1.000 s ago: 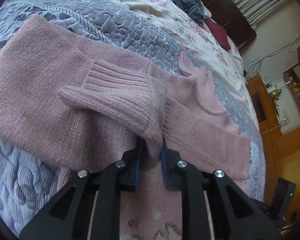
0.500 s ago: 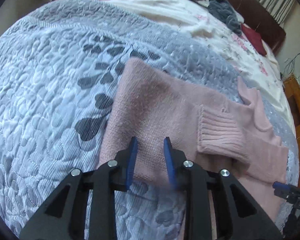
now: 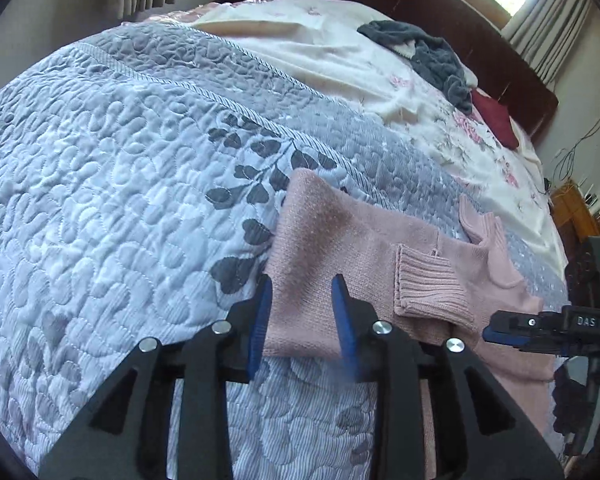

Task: Fold small clothes

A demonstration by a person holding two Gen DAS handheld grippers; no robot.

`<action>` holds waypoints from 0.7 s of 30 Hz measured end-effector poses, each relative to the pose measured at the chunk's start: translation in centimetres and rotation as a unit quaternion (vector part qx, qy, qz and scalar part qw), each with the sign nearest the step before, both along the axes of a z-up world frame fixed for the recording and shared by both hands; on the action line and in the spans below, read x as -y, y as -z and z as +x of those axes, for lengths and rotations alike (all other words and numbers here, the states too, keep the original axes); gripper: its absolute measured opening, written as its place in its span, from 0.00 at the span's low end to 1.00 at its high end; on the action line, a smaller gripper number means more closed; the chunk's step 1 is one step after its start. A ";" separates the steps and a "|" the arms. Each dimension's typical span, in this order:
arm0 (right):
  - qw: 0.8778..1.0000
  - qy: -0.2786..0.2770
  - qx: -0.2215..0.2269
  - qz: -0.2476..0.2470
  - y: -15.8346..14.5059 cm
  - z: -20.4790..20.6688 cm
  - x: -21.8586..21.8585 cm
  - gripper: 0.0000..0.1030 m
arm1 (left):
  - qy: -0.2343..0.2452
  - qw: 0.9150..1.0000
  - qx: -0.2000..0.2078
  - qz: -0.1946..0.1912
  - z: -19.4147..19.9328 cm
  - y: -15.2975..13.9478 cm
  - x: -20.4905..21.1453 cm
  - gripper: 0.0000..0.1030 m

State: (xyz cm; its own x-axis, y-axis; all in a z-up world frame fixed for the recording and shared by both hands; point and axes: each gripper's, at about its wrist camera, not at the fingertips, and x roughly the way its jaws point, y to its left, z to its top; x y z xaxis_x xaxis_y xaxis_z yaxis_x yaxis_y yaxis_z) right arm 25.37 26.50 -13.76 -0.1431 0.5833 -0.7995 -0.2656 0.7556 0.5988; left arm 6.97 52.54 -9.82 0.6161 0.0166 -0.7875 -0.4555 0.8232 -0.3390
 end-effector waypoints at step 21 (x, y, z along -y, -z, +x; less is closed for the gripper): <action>0.987 0.002 0.150 0.050 -9.1 -0.5 10.8 0.13 | 0.071 0.997 0.025 -0.008 3.8 -1.9 6.8 0.32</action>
